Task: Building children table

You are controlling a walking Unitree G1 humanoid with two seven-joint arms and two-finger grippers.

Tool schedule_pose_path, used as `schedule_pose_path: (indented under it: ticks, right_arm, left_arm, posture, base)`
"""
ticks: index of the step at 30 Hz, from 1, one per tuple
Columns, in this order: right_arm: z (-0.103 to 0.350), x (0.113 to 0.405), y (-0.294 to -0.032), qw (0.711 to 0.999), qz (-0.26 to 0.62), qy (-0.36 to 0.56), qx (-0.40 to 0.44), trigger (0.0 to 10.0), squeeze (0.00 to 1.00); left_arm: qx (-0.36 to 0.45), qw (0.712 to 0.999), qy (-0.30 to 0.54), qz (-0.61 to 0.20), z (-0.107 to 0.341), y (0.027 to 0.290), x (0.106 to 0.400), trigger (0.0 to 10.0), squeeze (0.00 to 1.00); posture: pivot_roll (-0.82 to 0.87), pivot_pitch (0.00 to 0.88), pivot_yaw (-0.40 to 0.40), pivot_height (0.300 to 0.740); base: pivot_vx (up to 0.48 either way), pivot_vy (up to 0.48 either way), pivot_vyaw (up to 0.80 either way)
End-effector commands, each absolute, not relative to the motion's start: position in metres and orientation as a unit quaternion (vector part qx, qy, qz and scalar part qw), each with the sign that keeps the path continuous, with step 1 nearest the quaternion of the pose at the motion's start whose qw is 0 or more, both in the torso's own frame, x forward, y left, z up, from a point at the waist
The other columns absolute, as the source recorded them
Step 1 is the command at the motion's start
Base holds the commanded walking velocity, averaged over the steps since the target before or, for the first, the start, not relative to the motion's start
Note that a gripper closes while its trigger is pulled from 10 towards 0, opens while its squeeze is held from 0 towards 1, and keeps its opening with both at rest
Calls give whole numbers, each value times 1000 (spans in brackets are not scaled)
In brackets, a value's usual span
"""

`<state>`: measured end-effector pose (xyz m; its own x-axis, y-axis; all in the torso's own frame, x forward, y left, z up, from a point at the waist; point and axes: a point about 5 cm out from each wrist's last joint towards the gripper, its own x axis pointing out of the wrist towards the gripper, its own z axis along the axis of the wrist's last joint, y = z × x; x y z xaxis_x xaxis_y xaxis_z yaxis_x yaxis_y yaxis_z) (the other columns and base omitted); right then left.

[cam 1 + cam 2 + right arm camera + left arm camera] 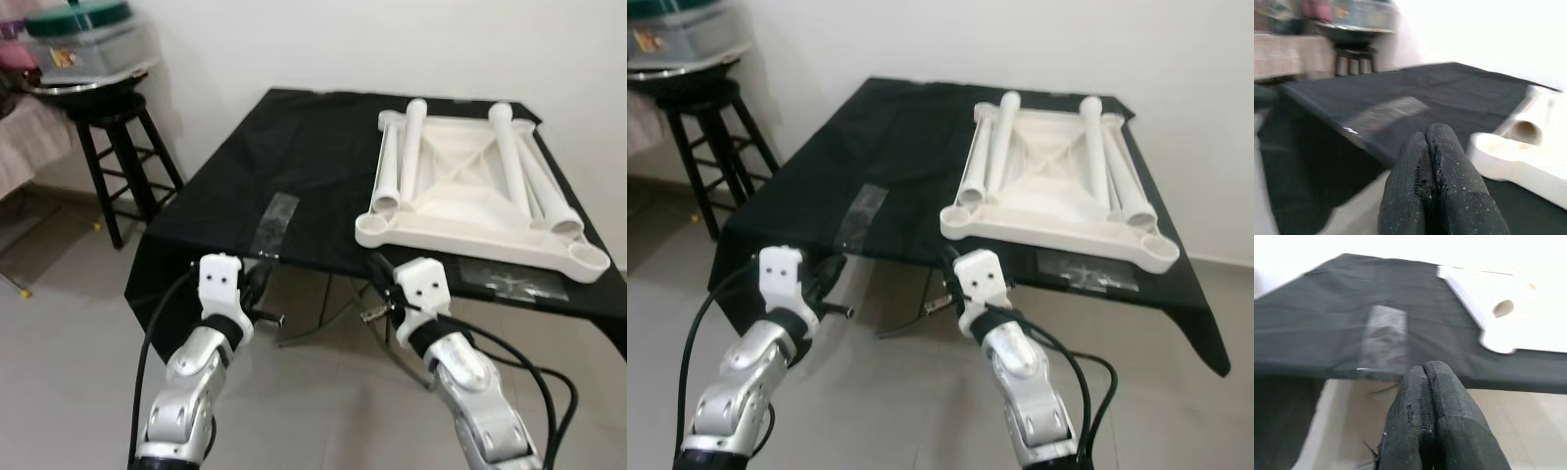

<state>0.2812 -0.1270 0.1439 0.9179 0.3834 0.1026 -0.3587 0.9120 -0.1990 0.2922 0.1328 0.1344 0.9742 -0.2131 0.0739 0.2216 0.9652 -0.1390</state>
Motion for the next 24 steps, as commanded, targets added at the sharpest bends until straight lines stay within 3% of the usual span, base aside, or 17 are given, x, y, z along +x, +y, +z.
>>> schedule_pose_path:
  ticks: [1, 24]
  right_arm:
    - [145, 281, -124, 973, 198, -77, -93, 10000, 0]
    - [138, 281, -126, 973, 199, -63, -99, 10000, 0]
  left_arm:
    - [-78, 991, -14, -104, 129, 136, 292, 10000, 0]
    - [-86, 990, -1, -107, 124, 133, 293, 10000, 0]
  posture:
    - [-93, 0, 13, 740]
    - [-93, 0, -5, 740]
  base:
    - [0, -480, 0]
    - [0, -480, 0]
